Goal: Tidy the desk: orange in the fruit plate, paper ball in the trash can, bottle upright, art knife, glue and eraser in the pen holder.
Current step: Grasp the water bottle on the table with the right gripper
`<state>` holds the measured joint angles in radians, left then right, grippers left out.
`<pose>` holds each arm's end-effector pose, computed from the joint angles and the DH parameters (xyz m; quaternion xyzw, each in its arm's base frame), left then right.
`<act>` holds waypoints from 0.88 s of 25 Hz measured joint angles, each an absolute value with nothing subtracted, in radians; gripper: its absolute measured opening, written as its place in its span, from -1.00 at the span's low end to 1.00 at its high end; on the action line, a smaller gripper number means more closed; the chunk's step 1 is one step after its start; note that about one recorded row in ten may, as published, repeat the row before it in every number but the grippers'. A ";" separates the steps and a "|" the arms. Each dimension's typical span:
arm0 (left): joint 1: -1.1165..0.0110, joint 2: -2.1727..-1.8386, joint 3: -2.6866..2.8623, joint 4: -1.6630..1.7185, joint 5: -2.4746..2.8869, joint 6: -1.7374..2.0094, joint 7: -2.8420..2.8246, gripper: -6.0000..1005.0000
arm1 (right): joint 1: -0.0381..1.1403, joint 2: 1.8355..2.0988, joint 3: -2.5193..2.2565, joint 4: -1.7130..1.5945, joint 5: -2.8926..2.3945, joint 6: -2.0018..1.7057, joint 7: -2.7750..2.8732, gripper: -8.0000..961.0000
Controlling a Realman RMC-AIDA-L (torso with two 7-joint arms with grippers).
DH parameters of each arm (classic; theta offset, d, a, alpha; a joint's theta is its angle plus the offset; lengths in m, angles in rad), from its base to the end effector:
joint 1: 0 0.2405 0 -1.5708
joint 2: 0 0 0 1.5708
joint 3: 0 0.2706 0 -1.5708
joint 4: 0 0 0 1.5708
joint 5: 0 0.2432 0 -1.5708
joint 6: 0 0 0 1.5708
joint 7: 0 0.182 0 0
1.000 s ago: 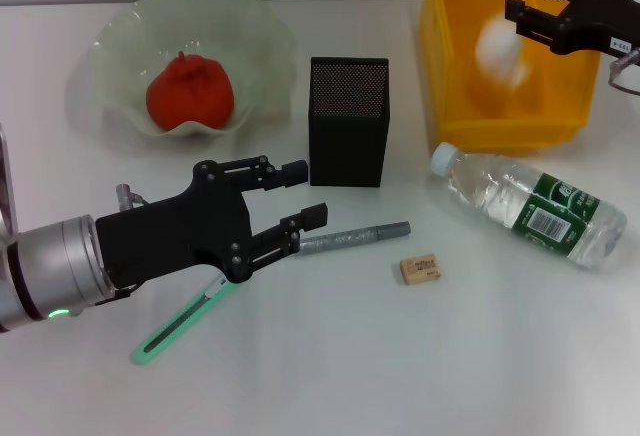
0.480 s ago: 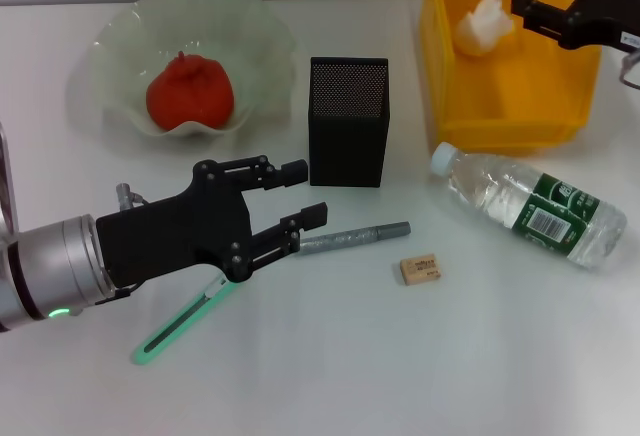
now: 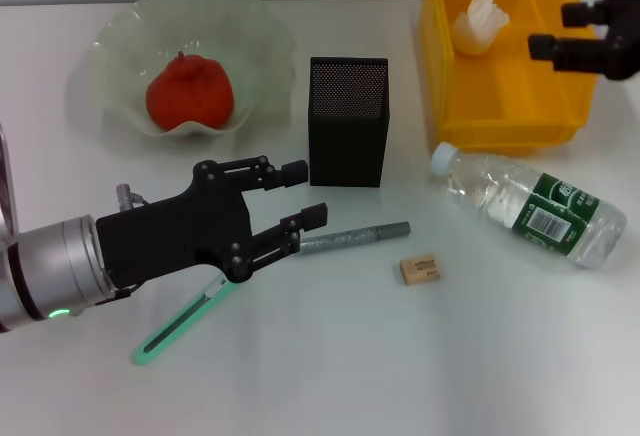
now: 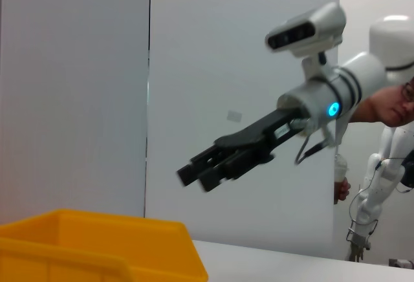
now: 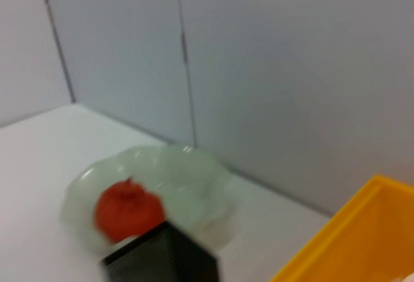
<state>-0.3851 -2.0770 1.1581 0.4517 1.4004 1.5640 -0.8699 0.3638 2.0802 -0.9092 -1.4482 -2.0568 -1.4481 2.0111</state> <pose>-0.2638 0.3174 -0.0873 -0.9191 -0.0790 -0.3577 0.1450 0.2231 0.4037 0.0776 -0.9176 0.2425 0.1399 0.2823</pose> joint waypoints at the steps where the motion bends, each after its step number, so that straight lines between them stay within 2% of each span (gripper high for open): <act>1: -0.385 -2.077 1.158 0.452 1.400 1.565 -0.870 -0.07 | 0.368 2.079 -0.897 -1.479 -2.073 -1.490 2.036 0.33; 5: -0.384 -2.076 1.158 0.451 1.400 1.569 -0.870 -0.07 | 0.431 2.064 -0.851 -1.582 -2.193 -1.680 2.170 0.41; 7: -0.384 -2.075 1.158 0.451 1.401 1.569 -0.870 -0.07 | 0.484 2.042 -0.847 -1.594 -2.261 -1.767 2.228 0.45; 9: -0.383 -2.075 1.163 0.451 1.400 1.570 -0.870 -0.07 | 0.565 2.009 -0.845 -1.577 -2.341 -1.889 2.292 0.50; 10: -0.383 -2.075 1.163 0.451 1.400 1.570 -0.870 -0.07 | 0.565 2.009 -0.845 -1.577 -2.341 -1.889 2.292 0.52; 14: -0.381 -2.075 1.164 0.451 1.401 1.571 -0.870 -0.07 | 0.676 1.981 -0.862 -1.510 -2.480 -1.992 2.381 0.60; 18: -0.378 -2.075 1.166 0.450 1.401 1.571 -0.870 -0.07 | 0.735 1.982 -0.895 -1.427 -2.564 -2.018 2.391 0.74; 22: -0.378 -2.075 1.166 0.447 1.401 1.572 -0.870 -0.07 | 0.777 1.997 -0.951 -1.348 -2.667 -2.005 2.391 0.74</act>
<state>-0.3778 -2.0754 1.1658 0.4467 1.4005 1.5722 -0.8697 0.7772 1.9974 -0.9512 -1.3485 -2.6671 -2.0050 2.3907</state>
